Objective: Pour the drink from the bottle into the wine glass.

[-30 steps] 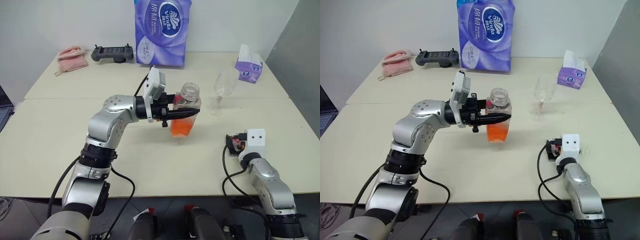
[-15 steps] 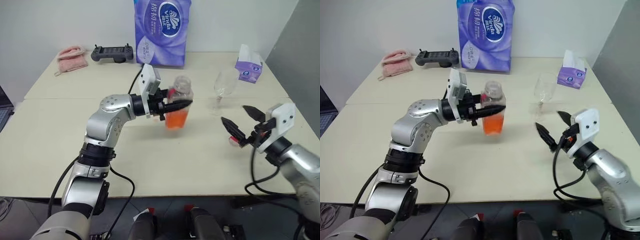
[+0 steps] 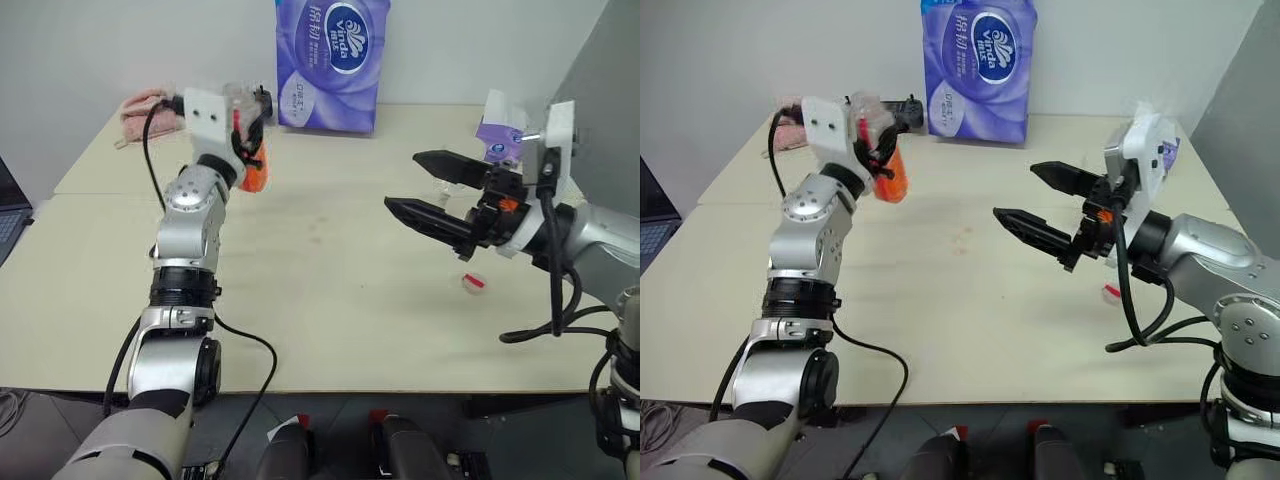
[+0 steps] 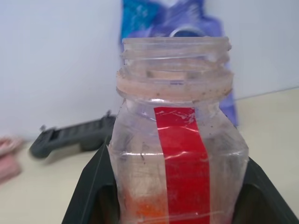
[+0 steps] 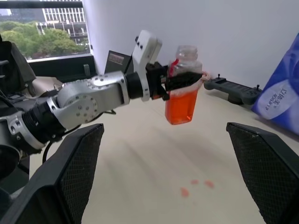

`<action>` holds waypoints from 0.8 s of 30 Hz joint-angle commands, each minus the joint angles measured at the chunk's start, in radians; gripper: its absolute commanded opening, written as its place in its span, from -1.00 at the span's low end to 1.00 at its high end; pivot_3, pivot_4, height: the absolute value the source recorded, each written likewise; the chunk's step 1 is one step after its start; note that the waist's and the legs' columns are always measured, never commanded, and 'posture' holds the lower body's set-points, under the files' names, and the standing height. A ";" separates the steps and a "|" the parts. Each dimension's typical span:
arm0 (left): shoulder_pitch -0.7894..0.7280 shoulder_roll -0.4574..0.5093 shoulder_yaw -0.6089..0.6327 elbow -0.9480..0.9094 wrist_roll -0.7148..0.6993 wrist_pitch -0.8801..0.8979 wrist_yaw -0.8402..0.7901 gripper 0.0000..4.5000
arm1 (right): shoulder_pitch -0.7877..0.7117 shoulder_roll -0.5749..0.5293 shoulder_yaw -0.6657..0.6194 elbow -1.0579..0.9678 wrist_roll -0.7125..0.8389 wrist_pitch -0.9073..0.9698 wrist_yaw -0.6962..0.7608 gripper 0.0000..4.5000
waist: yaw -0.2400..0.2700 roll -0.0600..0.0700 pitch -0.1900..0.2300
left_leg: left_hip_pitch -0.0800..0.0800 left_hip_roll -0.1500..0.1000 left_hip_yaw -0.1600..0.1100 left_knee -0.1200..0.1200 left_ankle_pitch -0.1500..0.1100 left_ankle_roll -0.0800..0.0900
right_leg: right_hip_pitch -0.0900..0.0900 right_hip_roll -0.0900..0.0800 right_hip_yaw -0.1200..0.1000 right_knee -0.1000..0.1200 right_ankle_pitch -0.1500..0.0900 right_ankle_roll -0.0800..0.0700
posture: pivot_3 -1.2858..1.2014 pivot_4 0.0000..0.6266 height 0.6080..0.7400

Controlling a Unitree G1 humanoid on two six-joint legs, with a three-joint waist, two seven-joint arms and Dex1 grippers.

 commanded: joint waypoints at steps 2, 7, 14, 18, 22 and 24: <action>0.012 -0.023 0.062 0.027 -0.048 -0.120 -0.008 -0.15 | -0.032 0.004 0.008 -0.006 -0.019 -0.022 0.007 0.99 | 0.004 0.000 0.000 | -0.001 0.000 0.000 0.000 0.000 0.000 | -0.001 -0.002 0.000 0.000 0.000 0.000 | 0.03 -0.52 1.00; 0.024 -0.025 0.070 0.135 -0.058 -0.219 -0.076 -0.15 | -0.043 0.010 0.017 -0.006 -0.019 -0.022 0.007 0.99 | 0.015 0.000 0.000 | -0.001 0.000 0.000 0.000 0.000 0.000 | -0.001 -0.002 -0.001 0.001 0.000 0.000 | 0.03 -0.52 1.00; 0.006 -0.023 0.053 0.334 -0.026 -0.368 -0.135 -0.15 | -0.062 0.034 0.015 0.002 -0.018 -0.019 -0.029 0.99 | 0.016 0.000 0.000 | -0.001 0.000 0.001 0.000 0.000 0.000 | -0.001 -0.002 0.000 0.001 0.000 0.000 | 0.03 -0.52 1.00; -0.008 -0.032 0.050 0.410 -0.022 -0.420 -0.147 -0.15 | -0.060 0.045 0.011 -0.004 -0.022 -0.015 -0.047 0.99 | 0.018 0.000 0.000 | -0.001 0.000 0.001 0.000 0.000 0.000 | -0.001 -0.002 -0.001 0.001 0.000 0.000 | 0.03 -0.52 1.00; -0.014 -0.040 0.049 0.457 -0.014 -0.449 -0.142 -0.15 | -0.054 0.044 0.012 -0.009 -0.030 -0.018 -0.055 0.99 | 0.018 0.000 0.000 | 0.000 -0.001 0.001 0.000 0.000 0.000 | -0.001 -0.002 -0.002 0.001 0.000 0.000 | 0.03 -0.52 1.00; -0.014 -0.038 0.052 0.459 -0.014 -0.447 -0.132 0.13 | -0.051 0.043 0.011 -0.010 -0.032 -0.017 -0.058 1.00 | 0.018 0.000 0.000 | 0.000 -0.001 0.001 0.000 0.000 0.000 | -0.001 -0.002 -0.002 0.001 0.000 0.000 | 0.03 -0.52 1.00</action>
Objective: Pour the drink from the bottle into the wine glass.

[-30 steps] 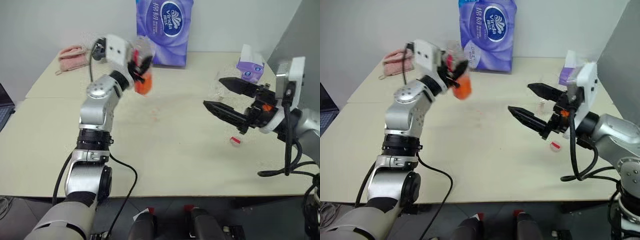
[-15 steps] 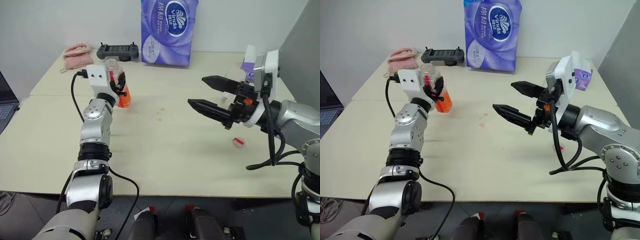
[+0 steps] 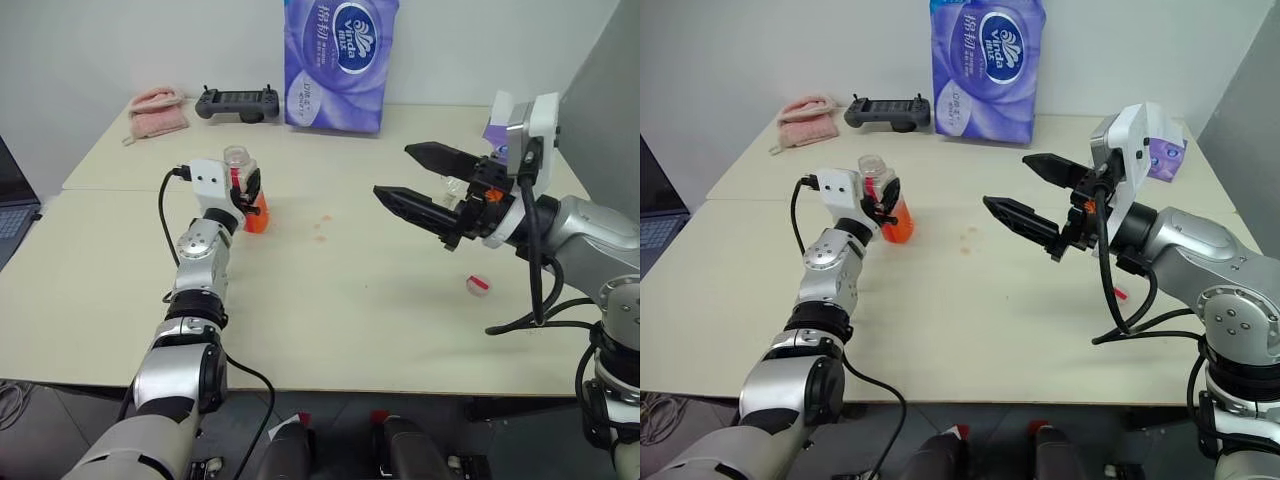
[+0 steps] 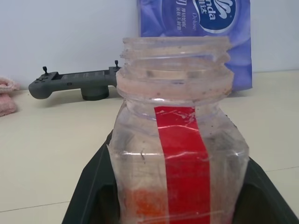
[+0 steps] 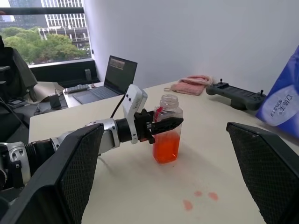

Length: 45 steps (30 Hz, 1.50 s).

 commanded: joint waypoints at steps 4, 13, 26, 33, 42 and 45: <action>-0.010 0.008 0.002 -0.005 -0.001 -0.003 0.011 0.64 | -0.005 -0.001 -0.016 -0.028 -0.004 -0.015 -0.007 1.00 | 0.000 0.000 0.000 | 0.000 0.000 0.000 0.000 0.000 0.000 | 0.000 0.000 0.000 0.000 0.000 0.000 | 0.03 -0.52 1.00; 0.109 0.005 -0.005 -0.157 -0.002 0.072 0.036 0.99 | 0.032 0.015 -0.010 -0.035 -0.047 -0.036 -0.013 1.00 | -0.002 0.000 0.000 | 0.000 0.001 0.000 0.000 0.000 0.000 | 0.000 0.000 0.001 0.000 0.000 0.000 | 0.03 -0.52 1.00; 0.642 0.139 -0.071 -1.052 -0.118 0.578 -0.163 0.99 | 0.488 0.012 0.001 -0.120 -0.325 -0.113 -0.141 1.00 | 0.003 -0.002 -0.002 | 0.000 0.002 -0.001 -0.001 0.000 0.000 | 0.001 -0.001 0.001 0.000 0.000 0.000 | 0.03 -0.52 1.00; 0.561 0.294 -0.177 -1.259 -0.358 0.778 -0.498 0.99 | 0.393 0.164 0.032 0.253 -0.594 -0.253 -0.280 1.00 | -0.001 -0.001 -0.002 | 0.014 0.002 0.002 -0.002 0.000 0.000 | 0.012 0.006 0.003 -0.002 0.000 0.000 | 0.03 -0.52 1.00; 0.478 0.285 -0.205 -1.198 -0.323 0.762 -0.520 0.99 | 0.151 0.278 0.096 0.719 -0.787 -0.530 -0.194 1.00 | -0.028 -0.001 -0.002 | 0.016 0.003 0.006 -0.005 0.000 0.000 | 0.012 0.007 0.007 -0.002 -0.001 -0.001 | 0.03 -0.52 1.00; 0.486 0.282 -0.201 -1.199 -0.311 0.750 -0.508 0.99 | 0.093 0.314 0.082 0.839 -0.799 -0.599 -0.161 1.00 | -0.027 -0.001 -0.002 | 0.016 0.003 0.005 -0.005 0.000 0.000 | 0.012 0.006 0.007 -0.002 -0.001 -0.001 | 0.03 -0.52 1.00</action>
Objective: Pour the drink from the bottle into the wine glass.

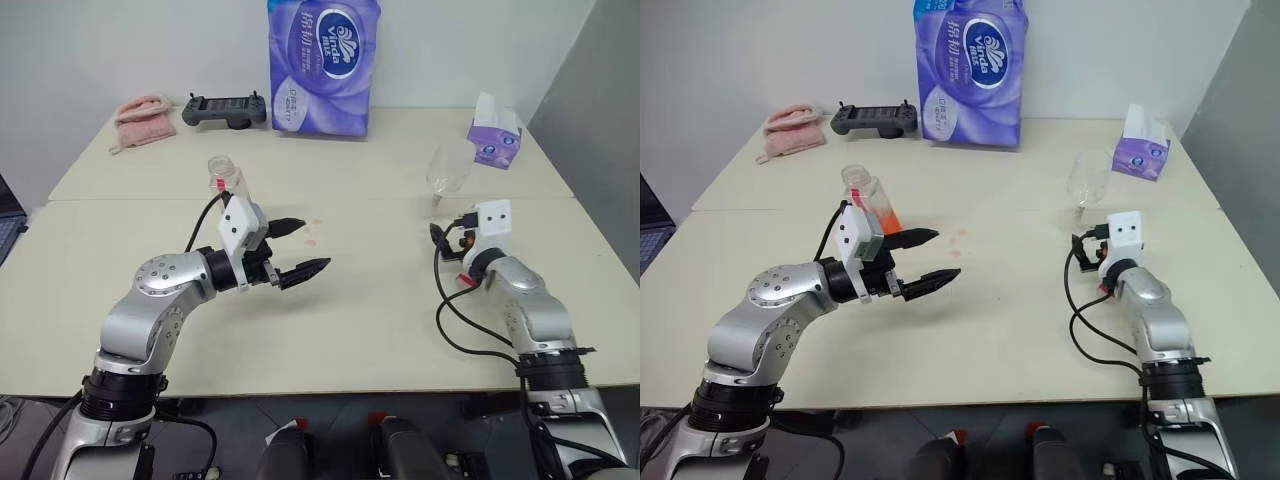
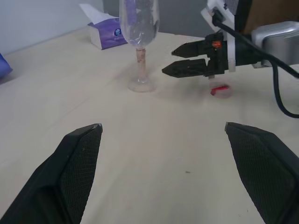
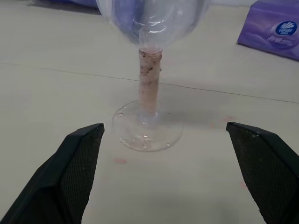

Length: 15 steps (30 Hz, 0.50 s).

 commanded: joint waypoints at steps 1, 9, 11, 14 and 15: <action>0.003 0.001 0.013 -0.014 0.010 -0.026 0.006 0.99 | -0.080 0.024 -0.020 0.107 -0.015 -0.107 0.046 1.00 | 0.000 0.000 0.000 | 0.000 0.000 0.000 0.000 0.000 0.000 | 0.000 0.000 0.000 0.000 0.000 0.000 | 0.03 -0.52 1.00; 0.019 0.002 0.027 -0.025 0.007 -0.027 0.015 0.99 | -0.295 0.051 -0.056 0.521 -0.059 -0.306 0.063 1.00 | 0.001 0.000 0.000 | 0.000 0.000 0.000 0.000 0.000 0.000 | 0.000 -0.001 0.000 0.000 0.000 0.000 | 0.03 -0.52 1.00; 0.014 0.003 0.025 -0.023 0.010 -0.027 0.017 0.99 | -0.346 0.056 -0.081 0.621 -0.056 -0.347 0.046 1.00 | 0.001 0.000 0.000 | 0.000 -0.001 0.000 0.000 0.000 0.000 | 0.000 -0.001 0.000 0.000 0.000 0.000 | 0.03 -0.52 1.00; 0.004 0.005 0.023 -0.011 0.017 -0.031 0.022 0.99 | -0.407 0.066 -0.113 0.738 -0.049 -0.397 0.034 1.00 | 0.000 0.001 0.000 | 0.000 -0.001 0.000 0.000 0.000 0.000 | 0.000 -0.001 0.000 0.000 0.000 0.000 | 0.03 -0.52 1.00; 0.000 0.005 0.023 -0.008 0.019 -0.031 0.022 0.99 | -0.422 0.070 -0.122 0.765 -0.047 -0.411 0.038 1.00 | -0.001 0.001 0.000 | 0.000 -0.001 0.000 0.000 0.000 0.000 | 0.000 -0.001 0.000 0.000 0.000 0.000 | 0.03 -0.52 1.00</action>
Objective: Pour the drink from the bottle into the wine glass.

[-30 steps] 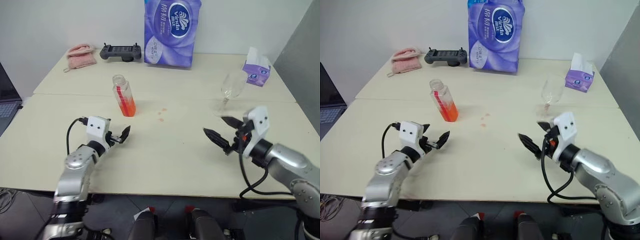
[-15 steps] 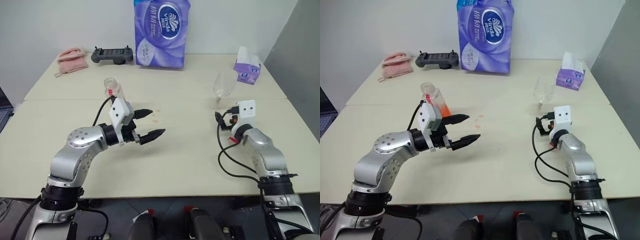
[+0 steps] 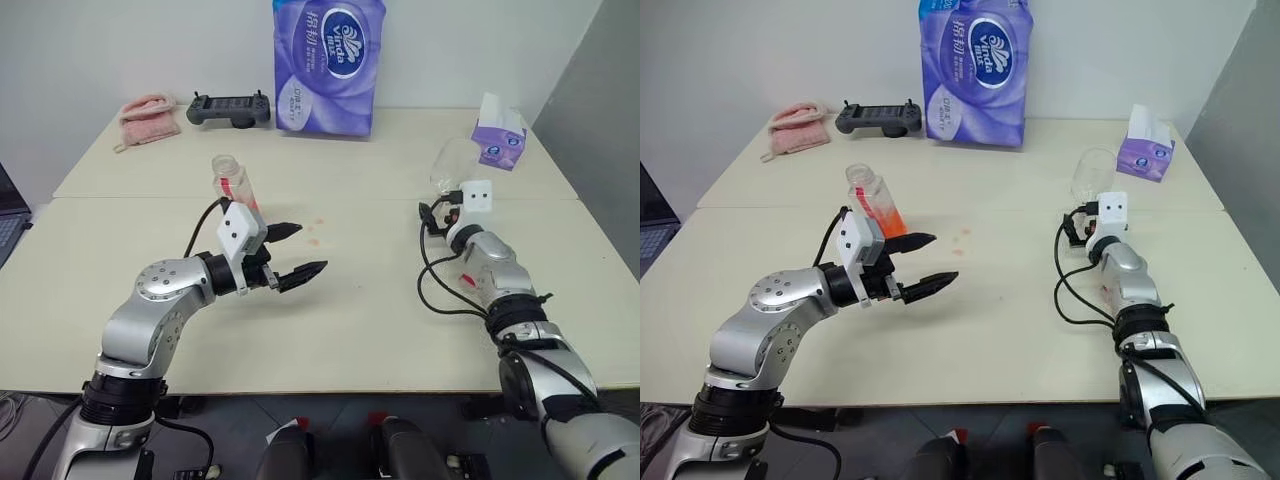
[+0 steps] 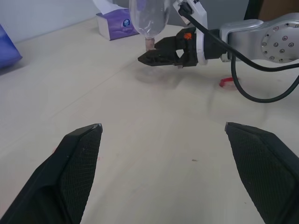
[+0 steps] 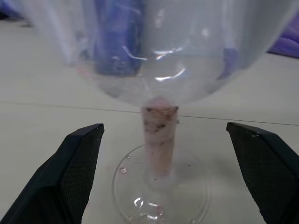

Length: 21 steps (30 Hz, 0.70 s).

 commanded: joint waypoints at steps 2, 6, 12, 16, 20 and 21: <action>-0.030 0.007 0.020 -0.009 0.007 -0.025 0.001 1.00 | -0.075 0.011 -0.047 0.090 0.000 -0.091 0.000 0.92 | -0.001 0.000 0.000 | 0.000 0.000 0.000 0.000 0.000 0.000 | 0.000 0.000 0.000 0.000 0.000 0.000 | 0.03 -0.52 1.00; -0.041 0.009 0.019 0.000 0.011 -0.027 0.001 1.00 | -0.098 0.015 -0.062 0.138 -0.006 -0.125 0.003 0.44 | -0.001 0.000 0.000 | 0.000 0.000 0.000 0.000 0.000 0.000 | 0.000 0.000 0.000 0.000 0.000 0.000 | 0.03 -0.52 1.00; -0.040 0.013 0.021 -0.003 0.012 -0.025 0.000 1.00 | -0.103 0.022 -0.067 0.146 -0.004 -0.143 0.025 -0.55 | 0.000 0.000 0.000 | 0.000 0.000 0.000 0.000 0.000 0.000 | 0.000 0.000 0.000 0.000 0.000 0.000 | 0.03 -0.52 1.00; -0.026 0.018 0.029 -0.017 0.008 -0.017 0.006 1.00 | -0.106 0.027 -0.039 0.128 -0.034 -0.152 0.042 -0.92 | -0.001 0.000 0.000 | 0.000 0.000 0.000 0.000 0.000 0.000 | 0.000 0.000 0.000 0.000 0.000 0.000 | 0.03 -0.52 1.00; 0.064 0.025 0.089 -0.067 -0.004 -0.004 0.046 1.00 | -0.116 0.064 0.020 0.064 -0.078 -0.163 0.094 -0.92 | -0.009 0.001 0.001 | 0.000 0.000 0.000 0.000 0.000 0.000 | -0.001 0.000 0.000 0.000 0.000 0.000 | 0.03 -0.52 1.00; 0.111 0.026 0.111 -0.088 -0.004 -0.004 0.058 1.00 | -0.121 0.079 0.033 0.044 -0.085 -0.160 0.104 -0.92 | -0.018 0.001 0.001 | 0.000 0.001 0.001 -0.001 0.000 0.000 | -0.001 -0.002 0.002 0.000 0.000 0.000 | 0.03 -0.52 1.00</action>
